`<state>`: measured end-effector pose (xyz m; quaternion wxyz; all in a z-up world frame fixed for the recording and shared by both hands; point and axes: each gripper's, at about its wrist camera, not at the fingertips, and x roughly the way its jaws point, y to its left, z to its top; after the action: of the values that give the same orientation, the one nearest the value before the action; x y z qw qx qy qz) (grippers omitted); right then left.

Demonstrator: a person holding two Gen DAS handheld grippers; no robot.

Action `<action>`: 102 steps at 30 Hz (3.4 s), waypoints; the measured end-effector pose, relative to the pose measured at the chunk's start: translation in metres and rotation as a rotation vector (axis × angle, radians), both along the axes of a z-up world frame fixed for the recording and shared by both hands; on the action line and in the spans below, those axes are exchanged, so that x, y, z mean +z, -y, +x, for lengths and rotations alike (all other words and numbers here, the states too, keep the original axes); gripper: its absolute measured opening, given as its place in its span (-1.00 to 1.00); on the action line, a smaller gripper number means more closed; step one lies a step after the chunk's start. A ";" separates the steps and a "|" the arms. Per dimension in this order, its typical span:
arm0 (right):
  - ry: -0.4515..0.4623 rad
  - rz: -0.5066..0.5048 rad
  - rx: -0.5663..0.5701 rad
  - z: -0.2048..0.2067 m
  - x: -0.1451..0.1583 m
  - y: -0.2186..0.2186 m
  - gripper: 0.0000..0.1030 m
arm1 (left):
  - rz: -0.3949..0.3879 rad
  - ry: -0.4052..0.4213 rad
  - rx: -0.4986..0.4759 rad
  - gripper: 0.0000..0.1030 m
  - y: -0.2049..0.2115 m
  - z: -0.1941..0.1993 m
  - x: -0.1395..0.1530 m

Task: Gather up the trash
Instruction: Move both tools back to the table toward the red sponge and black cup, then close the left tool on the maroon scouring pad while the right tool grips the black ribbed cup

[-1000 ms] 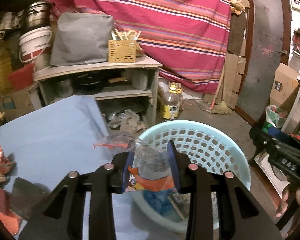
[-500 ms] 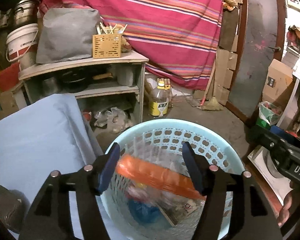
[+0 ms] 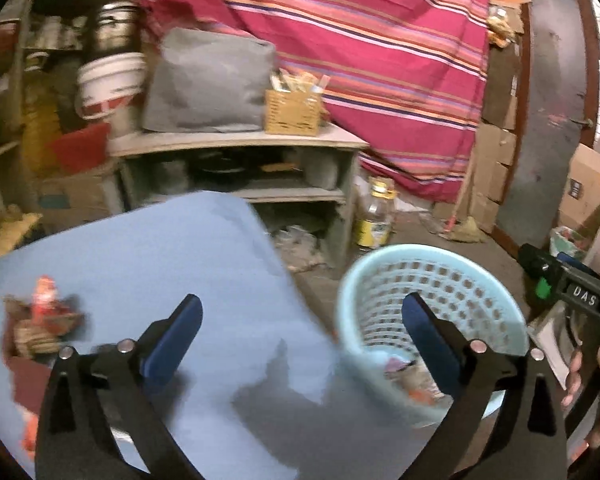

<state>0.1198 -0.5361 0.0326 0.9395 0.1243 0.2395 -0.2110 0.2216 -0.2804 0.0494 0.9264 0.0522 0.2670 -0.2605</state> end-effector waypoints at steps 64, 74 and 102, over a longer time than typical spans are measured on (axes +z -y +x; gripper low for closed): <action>-0.196 -0.061 0.386 0.131 -0.038 -0.276 0.91 | 0.068 -0.108 0.313 -0.55 -0.274 0.090 -0.050; -0.247 -0.091 0.422 0.146 -0.048 -0.317 0.91 | 0.034 -0.084 0.407 -0.68 -0.316 0.084 -0.036; -0.214 -0.063 0.413 0.136 -0.030 -0.298 0.69 | 0.014 -0.078 0.490 -0.68 -0.349 0.031 -0.012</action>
<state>0.2560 -0.2381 0.0029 0.9355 0.0202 0.3512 -0.0337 0.2523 0.0685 0.0371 0.9505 -0.0179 0.3089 -0.0279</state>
